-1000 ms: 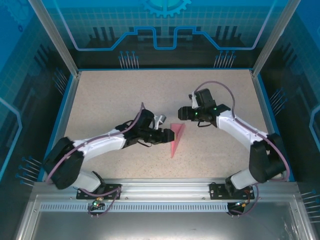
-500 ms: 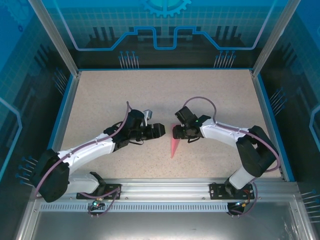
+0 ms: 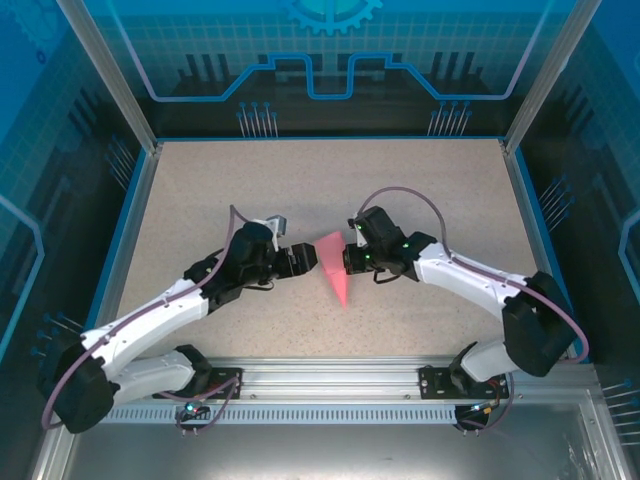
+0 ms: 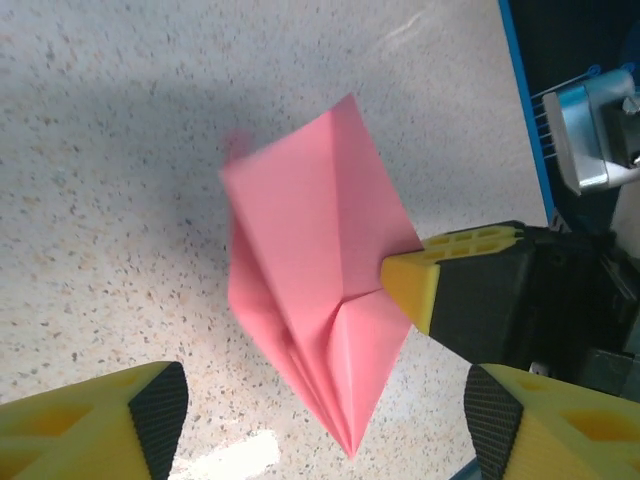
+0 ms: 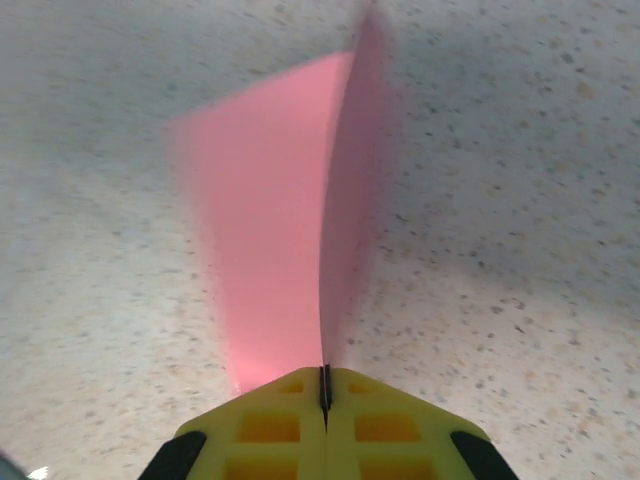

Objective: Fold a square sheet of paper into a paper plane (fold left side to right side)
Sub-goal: Place the paper plane at the center of the table.

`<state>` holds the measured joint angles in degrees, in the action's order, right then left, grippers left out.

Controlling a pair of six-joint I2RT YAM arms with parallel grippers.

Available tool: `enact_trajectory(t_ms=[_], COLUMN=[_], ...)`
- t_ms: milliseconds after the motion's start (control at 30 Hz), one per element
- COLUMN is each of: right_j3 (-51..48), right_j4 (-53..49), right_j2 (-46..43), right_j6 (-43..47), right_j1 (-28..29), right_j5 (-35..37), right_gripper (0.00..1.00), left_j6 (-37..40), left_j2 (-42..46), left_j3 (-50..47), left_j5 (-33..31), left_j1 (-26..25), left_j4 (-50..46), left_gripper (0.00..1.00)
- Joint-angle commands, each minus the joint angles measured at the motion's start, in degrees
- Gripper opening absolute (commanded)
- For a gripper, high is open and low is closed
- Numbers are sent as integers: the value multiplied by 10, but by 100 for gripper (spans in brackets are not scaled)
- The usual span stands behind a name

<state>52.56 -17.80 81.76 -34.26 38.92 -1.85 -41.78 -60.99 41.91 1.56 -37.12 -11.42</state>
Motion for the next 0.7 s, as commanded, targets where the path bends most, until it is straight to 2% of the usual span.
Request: enact_trajectory(t_ms=[0, 133, 267, 333, 500, 667], right_j3=[-65, -113, -144, -142, -120, -79], right_j4=[65, 88, 103, 74, -13, -103], right_j2=[7, 31, 42, 29, 1, -21], right_j6=[1, 7, 17, 32, 58, 70], right_j1=[-32, -72, -113, -120, -124, -111], right_j5=[-78, -76, -86, -58, 20, 73], right_gripper=[0, 1, 7, 18, 33, 40], left_j6=[18, 18, 16, 16, 17, 18], left_j2=[21, 17, 4, -3, -13, -23], left_j3=[-7, -5, 0, 4, 9, 13], left_j5=[-37, -37, -30, -26, -21, -17], left_j1=[3, 3, 3, 3, 4, 3], left_j4=[-31, -33, -30, -29, -25, -22], left_gripper=[78, 79, 79, 80, 80, 80])
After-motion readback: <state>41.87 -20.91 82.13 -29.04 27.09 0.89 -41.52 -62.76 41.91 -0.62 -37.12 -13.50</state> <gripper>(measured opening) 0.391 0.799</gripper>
